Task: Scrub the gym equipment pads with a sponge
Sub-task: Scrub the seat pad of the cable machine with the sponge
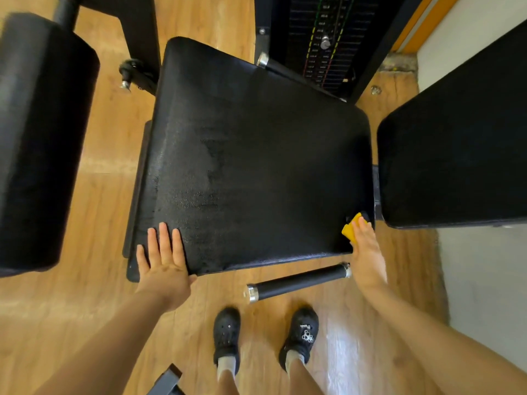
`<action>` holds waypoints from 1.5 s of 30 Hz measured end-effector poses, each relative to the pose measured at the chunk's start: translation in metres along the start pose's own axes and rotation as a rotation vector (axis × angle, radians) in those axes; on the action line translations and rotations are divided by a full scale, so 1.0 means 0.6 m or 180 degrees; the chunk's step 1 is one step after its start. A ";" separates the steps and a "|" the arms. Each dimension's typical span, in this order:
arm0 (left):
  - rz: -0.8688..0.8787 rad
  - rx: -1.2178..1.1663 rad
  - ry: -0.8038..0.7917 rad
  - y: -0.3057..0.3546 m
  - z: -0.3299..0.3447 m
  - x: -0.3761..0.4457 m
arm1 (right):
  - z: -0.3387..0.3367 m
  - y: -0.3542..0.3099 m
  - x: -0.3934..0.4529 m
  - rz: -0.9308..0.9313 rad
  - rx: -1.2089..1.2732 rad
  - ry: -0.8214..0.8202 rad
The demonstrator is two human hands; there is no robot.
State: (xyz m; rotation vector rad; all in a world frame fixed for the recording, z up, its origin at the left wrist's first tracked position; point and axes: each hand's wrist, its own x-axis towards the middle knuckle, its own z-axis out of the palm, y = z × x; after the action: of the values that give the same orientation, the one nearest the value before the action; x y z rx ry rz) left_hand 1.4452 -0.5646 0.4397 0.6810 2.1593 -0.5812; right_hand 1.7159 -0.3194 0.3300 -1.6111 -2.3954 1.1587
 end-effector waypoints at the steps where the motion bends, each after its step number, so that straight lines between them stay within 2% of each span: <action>1: 0.0015 -0.0003 -0.0006 -0.001 0.000 0.000 | -0.010 0.004 0.001 -0.0134 -0.0184 -0.0121; 3: 0.0051 -0.0024 -0.0022 -0.002 -0.001 -0.001 | -0.039 0.012 0.008 -0.0548 -0.0603 -0.0212; 5: 0.0088 -0.0037 -0.0023 -0.002 -0.001 -0.001 | -0.054 0.024 0.017 -0.0574 -0.0473 -0.0153; 9: 0.0090 -0.0026 0.0047 -0.005 0.003 0.000 | -0.008 -0.008 -0.003 0.0526 0.0233 0.0536; 10: 0.0071 -0.0025 0.0082 -0.006 0.005 0.000 | 0.010 -0.028 -0.013 0.0561 0.0212 0.0632; 13: 0.0061 -0.0040 0.0157 -0.007 0.007 0.001 | 0.056 -0.108 -0.063 0.0092 0.0506 0.0493; 15: 0.0060 -0.0004 0.0177 -0.006 0.008 0.000 | 0.092 -0.172 -0.106 -0.0293 0.0650 0.0050; 18: 0.0040 -0.0009 0.0183 -0.006 0.006 0.001 | 0.151 -0.241 -0.153 -0.0828 0.0367 -0.0460; 20: 0.0115 -0.0040 0.0195 -0.008 0.006 0.000 | 0.160 -0.239 -0.145 -0.1010 0.0212 -0.0476; 22: 0.0195 -0.0086 0.0202 -0.009 0.008 0.000 | 0.140 -0.210 -0.124 -0.1185 -0.0278 -0.0192; 23: 0.0235 -0.0093 0.0239 -0.011 0.009 0.001 | 0.126 -0.189 -0.111 -0.1143 -0.0349 -0.0010; 26: 0.0359 -0.0128 0.0314 -0.017 0.014 0.002 | 0.081 -0.148 -0.085 -0.0530 -0.0350 0.0393; 30: 0.0436 -0.0161 0.0429 -0.018 0.019 0.007 | 0.117 -0.181 -0.092 0.0019 -0.0381 0.0725; 32: 0.0453 -0.0169 0.0465 -0.019 0.020 0.009 | 0.152 -0.231 -0.106 -0.0082 -0.0301 0.0839; 35: 0.0504 -0.0203 0.0571 -0.021 0.025 0.011 | 0.199 -0.304 -0.143 -0.0676 -0.0326 0.0547; 38: 0.0578 -0.0253 0.0581 -0.025 0.028 0.016 | 0.229 -0.323 -0.165 -0.1026 -0.0143 0.0210; 40: 0.0712 -0.0214 0.0526 -0.029 0.027 0.019 | 0.222 -0.312 -0.155 -0.1225 -0.0258 0.0226; 43: 0.1041 -0.0251 0.0595 -0.048 0.025 0.019 | 0.191 -0.295 -0.132 -0.1055 -0.0194 0.0257; 45: 0.1386 -0.0512 0.0996 -0.079 0.036 0.020 | 0.178 -0.296 -0.127 -0.0703 -0.0035 0.0415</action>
State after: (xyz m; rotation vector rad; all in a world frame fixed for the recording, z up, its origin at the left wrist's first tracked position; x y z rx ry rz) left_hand 1.4202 -0.6098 0.4260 1.1714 2.2077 -0.0708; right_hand 1.5679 -0.4735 0.3853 -1.3366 -2.4242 0.9728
